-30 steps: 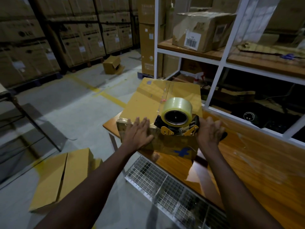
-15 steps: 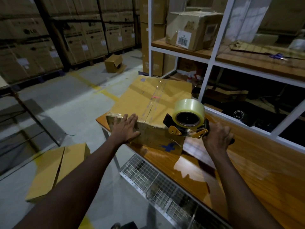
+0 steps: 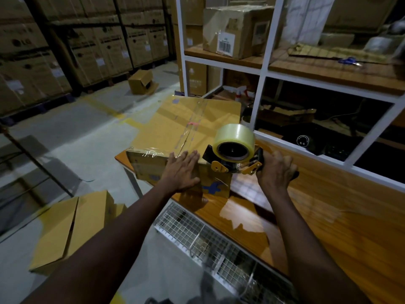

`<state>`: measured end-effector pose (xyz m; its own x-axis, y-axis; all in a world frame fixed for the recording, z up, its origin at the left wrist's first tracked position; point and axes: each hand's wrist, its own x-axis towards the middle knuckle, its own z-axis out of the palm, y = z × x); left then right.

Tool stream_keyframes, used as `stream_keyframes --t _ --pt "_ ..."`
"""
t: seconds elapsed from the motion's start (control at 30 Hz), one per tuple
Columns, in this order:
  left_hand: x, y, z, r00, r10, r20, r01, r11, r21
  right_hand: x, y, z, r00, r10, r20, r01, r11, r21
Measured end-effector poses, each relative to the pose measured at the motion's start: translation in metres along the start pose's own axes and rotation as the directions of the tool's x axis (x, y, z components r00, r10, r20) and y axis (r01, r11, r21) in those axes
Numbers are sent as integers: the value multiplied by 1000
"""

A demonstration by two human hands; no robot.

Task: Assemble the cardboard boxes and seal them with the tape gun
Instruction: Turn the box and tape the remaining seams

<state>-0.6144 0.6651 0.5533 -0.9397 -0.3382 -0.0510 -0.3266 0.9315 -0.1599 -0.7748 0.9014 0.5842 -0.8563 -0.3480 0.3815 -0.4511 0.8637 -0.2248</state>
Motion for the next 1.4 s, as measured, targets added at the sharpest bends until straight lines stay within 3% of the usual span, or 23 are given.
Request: stream_keyframes --t 0.13,0.3,0.47,0.67,0.83,1.03,1.13,1.27,1.4 --pt "1 2 0 1000 -6 3 6 1000 -10 -3 38 11 997 52 -61 -51 998 21" --pt "5 21 -13 996 -92 2 92 992 -91 -3 53 34 980 189 55 -192 980 50" --pt "20 48 -18 995 82 60 -78 994 -71 -6 51 38 974 206 98 -212 975 66" --pt "20 43 -12 994 99 42 -96 993 -74 -18 62 22 985 170 1 -168 971 169" --pt "21 46 -13 994 96 43 -91 992 -91 -34 101 45 959 280 50 -285 947 145" --pt "22 49 -14 995 91 51 -86 992 -96 -46 65 67 927 341 159 -368 909 196" --pt "21 52 -14 995 92 50 -86 991 -106 -52 54 70 877 432 209 -475 842 254" --pt "20 56 -13 996 83 39 -78 992 -99 -67 45 72 901 390 190 -430 860 275" --pt "22 58 -12 996 78 35 -74 992 -107 -88 25 69 803 508 312 -585 773 245"
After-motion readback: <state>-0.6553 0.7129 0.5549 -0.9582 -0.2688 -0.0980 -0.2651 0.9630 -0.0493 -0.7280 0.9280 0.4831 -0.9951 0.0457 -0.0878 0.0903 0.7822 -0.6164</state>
